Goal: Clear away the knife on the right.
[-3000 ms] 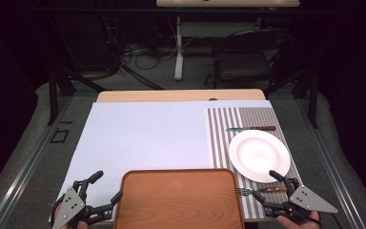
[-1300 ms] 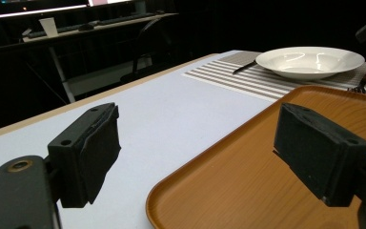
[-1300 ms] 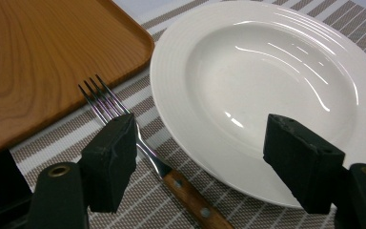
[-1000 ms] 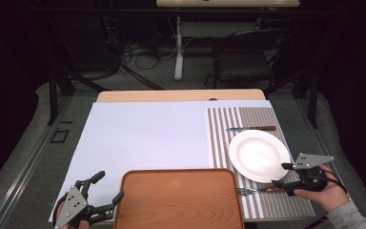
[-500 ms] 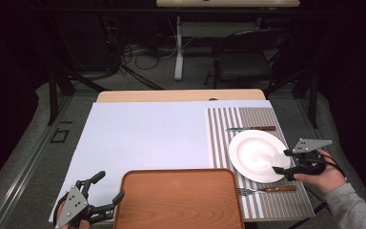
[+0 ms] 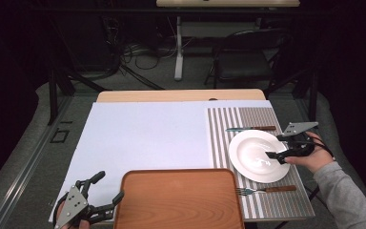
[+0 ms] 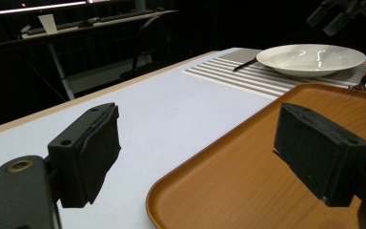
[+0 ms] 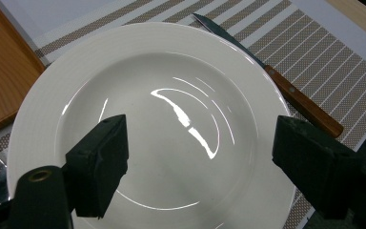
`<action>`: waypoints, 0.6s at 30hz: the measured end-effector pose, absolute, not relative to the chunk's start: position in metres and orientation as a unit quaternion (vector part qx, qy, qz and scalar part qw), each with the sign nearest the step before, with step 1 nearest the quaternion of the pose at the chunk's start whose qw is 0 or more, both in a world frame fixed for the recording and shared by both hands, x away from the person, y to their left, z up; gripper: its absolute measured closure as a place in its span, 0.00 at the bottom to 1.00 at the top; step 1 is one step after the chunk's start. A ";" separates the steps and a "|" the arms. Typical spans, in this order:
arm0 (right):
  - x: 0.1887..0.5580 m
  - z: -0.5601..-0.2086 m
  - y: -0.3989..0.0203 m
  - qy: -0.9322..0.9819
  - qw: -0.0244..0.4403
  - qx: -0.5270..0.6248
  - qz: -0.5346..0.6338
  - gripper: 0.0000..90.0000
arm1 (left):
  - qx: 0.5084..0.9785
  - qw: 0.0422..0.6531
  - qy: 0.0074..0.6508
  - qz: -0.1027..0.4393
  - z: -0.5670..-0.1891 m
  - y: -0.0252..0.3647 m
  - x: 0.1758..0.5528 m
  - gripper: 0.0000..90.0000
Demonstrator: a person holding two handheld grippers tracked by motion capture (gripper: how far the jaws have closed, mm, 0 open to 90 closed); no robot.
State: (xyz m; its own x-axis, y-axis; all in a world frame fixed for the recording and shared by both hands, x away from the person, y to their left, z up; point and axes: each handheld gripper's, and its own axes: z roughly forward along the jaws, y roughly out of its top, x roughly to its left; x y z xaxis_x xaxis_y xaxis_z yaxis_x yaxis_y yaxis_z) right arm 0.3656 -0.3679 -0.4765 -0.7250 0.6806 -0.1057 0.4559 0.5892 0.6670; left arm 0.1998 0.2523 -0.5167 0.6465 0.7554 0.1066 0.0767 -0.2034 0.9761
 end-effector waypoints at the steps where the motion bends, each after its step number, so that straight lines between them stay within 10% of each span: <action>1: 0.368 -0.477 -0.368 0.873 0.178 0.326 0.316 0.22 | 0.715 0.560 0.291 0.303 -0.517 0.252 0.200 0.17; 18: 0.402 -0.480 -0.372 0.883 0.183 0.312 0.298 0.41 | 0.715 0.559 0.292 0.301 -0.517 0.253 0.200 0.17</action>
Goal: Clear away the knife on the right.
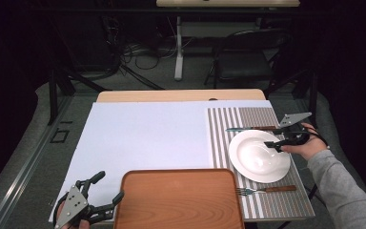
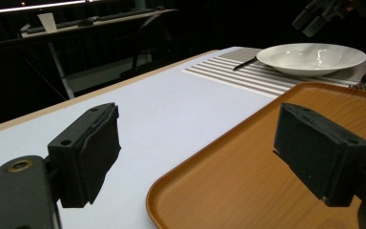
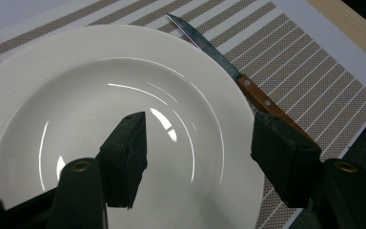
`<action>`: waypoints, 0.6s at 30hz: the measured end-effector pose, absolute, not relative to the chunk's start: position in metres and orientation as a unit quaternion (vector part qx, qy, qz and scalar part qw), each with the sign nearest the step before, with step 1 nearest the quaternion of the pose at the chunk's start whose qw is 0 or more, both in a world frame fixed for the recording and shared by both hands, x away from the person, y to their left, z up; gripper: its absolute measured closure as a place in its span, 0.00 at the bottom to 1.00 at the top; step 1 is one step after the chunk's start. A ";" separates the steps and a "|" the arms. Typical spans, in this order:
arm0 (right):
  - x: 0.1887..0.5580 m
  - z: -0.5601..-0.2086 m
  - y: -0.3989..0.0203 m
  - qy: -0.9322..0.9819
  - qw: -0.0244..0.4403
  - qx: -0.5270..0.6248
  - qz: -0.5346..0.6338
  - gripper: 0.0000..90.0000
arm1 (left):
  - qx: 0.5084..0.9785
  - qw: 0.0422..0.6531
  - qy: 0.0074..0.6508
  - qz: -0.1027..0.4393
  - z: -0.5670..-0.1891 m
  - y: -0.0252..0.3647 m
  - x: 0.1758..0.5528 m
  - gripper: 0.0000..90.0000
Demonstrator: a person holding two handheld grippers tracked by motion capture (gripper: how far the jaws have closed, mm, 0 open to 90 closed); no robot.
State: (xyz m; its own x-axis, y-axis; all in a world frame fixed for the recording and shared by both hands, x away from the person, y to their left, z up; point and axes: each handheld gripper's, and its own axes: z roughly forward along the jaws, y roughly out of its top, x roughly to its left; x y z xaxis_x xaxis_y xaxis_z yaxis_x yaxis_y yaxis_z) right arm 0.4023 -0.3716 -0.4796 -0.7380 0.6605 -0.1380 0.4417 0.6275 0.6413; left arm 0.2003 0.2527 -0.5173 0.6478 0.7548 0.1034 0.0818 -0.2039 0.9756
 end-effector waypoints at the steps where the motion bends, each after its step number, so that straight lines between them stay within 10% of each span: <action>1: 0.405 -0.479 -0.372 0.885 0.184 0.310 0.293 0.41 | 0.715 0.559 0.293 0.302 -0.517 0.253 0.200 0.17; 18: 0.452 -0.476 -0.374 0.889 0.171 0.335 0.260 0.46 | 0.718 0.554 0.297 0.299 -0.519 0.252 0.202 0.17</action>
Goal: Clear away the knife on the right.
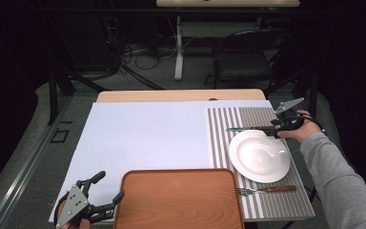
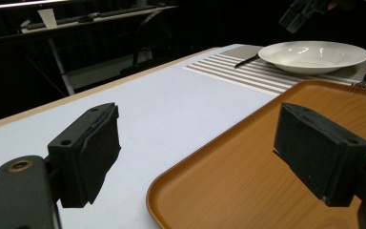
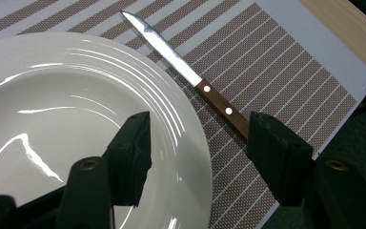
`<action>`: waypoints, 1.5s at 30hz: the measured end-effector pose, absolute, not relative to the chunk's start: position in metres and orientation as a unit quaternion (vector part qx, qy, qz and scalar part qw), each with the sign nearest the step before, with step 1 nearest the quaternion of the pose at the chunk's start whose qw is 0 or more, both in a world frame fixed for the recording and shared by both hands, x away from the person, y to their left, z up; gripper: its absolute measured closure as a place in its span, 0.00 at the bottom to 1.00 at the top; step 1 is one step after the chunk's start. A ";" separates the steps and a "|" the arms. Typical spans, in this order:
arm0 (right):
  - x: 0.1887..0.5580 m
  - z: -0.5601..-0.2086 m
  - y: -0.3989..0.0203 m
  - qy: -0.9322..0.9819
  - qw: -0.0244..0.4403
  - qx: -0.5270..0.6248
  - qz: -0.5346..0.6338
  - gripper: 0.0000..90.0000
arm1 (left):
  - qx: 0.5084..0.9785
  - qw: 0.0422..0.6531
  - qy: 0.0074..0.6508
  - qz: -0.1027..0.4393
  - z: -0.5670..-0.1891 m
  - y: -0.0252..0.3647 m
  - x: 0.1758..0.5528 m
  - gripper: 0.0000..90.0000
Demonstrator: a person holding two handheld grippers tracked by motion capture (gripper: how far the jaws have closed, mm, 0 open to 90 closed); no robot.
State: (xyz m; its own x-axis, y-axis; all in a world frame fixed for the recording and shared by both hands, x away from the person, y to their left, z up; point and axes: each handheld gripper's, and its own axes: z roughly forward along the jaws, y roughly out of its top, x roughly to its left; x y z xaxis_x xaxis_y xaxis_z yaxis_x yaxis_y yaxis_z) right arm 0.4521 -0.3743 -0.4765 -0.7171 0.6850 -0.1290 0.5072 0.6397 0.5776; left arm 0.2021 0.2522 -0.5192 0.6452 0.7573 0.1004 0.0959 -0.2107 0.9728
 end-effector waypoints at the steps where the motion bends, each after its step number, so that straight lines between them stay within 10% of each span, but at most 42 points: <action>1: 0.455 -0.477 -0.374 0.891 0.170 0.334 0.256 0.45 | 0.719 0.553 0.297 0.299 -0.519 0.252 0.202 0.17; 45: 0.487 -0.474 -0.352 0.961 0.214 0.153 0.082 0.50 | 0.719 0.550 0.302 0.300 -0.520 0.254 0.203 0.17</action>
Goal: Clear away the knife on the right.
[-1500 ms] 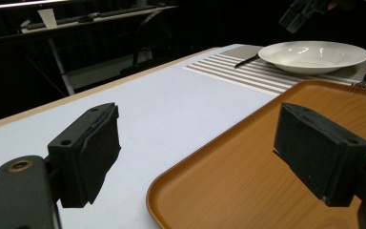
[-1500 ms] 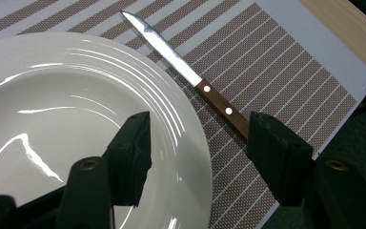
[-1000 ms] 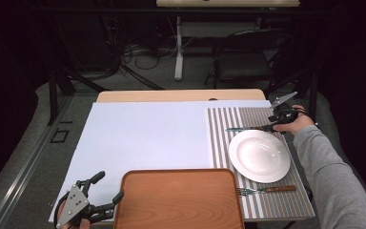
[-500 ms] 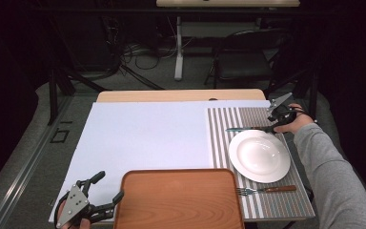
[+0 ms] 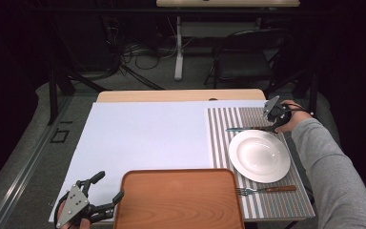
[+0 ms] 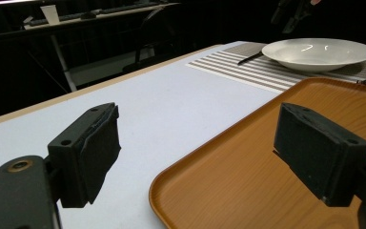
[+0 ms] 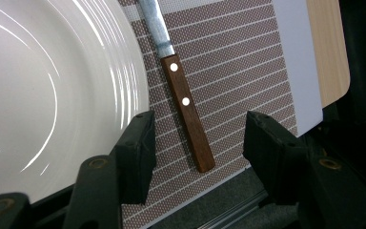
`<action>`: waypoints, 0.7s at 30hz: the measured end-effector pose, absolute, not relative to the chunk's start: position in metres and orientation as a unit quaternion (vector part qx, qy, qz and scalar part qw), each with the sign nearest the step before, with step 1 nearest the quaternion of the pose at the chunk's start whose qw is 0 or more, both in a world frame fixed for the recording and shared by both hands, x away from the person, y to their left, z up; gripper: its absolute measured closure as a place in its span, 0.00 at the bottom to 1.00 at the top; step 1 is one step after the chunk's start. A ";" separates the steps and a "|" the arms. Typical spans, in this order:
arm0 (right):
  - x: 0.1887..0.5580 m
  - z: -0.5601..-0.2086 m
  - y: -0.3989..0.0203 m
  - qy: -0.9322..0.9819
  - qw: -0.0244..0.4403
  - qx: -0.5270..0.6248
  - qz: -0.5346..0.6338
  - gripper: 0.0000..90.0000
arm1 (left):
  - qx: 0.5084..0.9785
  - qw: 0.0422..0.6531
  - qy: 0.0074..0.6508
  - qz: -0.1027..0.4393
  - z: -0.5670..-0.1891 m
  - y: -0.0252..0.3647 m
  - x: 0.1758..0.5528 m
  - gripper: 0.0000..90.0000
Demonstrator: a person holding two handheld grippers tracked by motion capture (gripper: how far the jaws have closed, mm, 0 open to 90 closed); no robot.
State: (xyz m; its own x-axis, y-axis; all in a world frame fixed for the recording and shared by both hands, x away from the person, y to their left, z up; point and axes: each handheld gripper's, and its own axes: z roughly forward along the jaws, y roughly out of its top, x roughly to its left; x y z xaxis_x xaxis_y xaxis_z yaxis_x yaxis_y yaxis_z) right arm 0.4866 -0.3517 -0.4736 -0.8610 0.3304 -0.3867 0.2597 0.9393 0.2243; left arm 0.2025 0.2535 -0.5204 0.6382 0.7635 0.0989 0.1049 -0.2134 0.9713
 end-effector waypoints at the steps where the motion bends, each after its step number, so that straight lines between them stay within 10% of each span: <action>1: 0.487 -0.475 -0.352 0.960 0.218 0.151 0.087 0.51 | 0.719 0.550 0.302 0.300 -0.520 0.254 0.203 0.17; 21: 0.497 -0.488 -0.351 0.967 0.212 0.122 0.070 0.69 | 0.720 0.547 0.304 0.300 -0.520 0.254 0.200 0.17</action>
State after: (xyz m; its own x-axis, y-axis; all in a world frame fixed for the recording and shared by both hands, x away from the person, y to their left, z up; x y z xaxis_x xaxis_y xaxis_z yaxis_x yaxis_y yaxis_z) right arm 0.4968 -0.3508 -0.4876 -0.8803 0.2654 -0.3932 0.2061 0.9605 0.1870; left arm 0.2000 0.2539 -0.5205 0.6355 0.7656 0.0999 0.1083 -0.2165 0.9703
